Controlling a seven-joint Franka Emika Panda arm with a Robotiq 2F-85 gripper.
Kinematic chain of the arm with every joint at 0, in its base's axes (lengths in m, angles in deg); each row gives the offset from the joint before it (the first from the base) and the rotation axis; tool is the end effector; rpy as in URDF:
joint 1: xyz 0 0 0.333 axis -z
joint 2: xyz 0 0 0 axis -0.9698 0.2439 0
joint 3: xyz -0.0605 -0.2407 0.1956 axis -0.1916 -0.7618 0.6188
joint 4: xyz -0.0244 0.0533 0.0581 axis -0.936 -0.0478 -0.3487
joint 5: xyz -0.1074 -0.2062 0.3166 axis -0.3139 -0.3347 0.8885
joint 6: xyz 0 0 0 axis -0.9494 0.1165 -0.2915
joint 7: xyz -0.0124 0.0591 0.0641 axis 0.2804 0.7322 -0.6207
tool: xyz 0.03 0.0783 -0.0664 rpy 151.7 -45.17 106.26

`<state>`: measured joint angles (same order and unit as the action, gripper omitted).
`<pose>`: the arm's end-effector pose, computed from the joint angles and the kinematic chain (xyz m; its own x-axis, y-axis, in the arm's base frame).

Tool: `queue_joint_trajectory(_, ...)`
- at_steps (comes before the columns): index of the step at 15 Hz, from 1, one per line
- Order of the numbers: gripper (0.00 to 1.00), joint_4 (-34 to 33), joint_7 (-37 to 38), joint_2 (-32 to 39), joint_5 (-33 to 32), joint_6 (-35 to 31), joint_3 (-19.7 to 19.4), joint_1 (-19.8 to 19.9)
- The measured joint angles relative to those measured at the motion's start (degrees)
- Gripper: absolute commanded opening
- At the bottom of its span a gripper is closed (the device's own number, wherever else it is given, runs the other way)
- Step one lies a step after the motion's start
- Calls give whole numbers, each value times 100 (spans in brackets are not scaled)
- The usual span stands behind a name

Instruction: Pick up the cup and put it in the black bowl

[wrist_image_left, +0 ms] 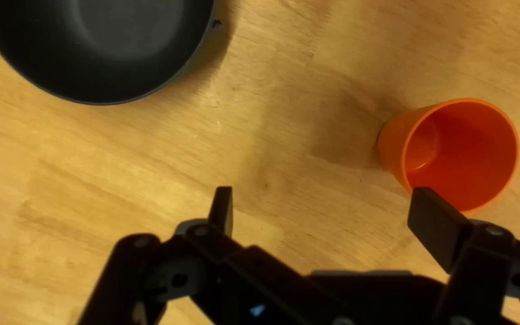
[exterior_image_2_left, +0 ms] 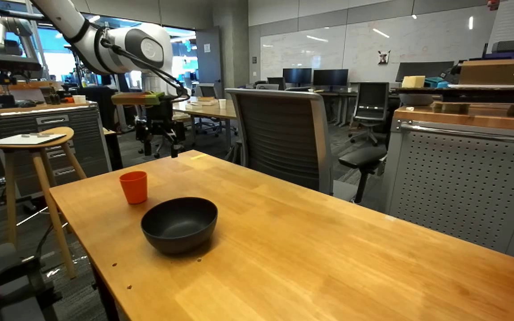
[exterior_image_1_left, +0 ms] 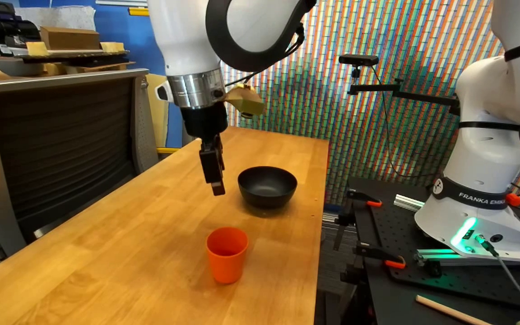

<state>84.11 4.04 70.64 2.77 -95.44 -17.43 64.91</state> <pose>0.5536 0.1922 0.2849 0.9056 0.3900 -0.1667 0.4020 -0.9146 0.0442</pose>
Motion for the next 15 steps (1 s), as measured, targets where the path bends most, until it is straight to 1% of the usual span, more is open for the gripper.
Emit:
queue_joint_trajectory(3,100,-241,-1,374,437,440,20,-3)
queue_joint_trajectory(5,100,-307,-1,542,683,587,26,-3)
queue_joint_trajectory(11,100,-330,-1,809,1100,578,117,-7)
queue_joint_trajectory(12,94,-317,1,841,1121,511,133,-13)
queue_joint_trajectory(13,74,-298,2,870,1144,416,142,-21)
queue_joint_trajectory(15,68,-232,5,933,1150,70,147,-43)
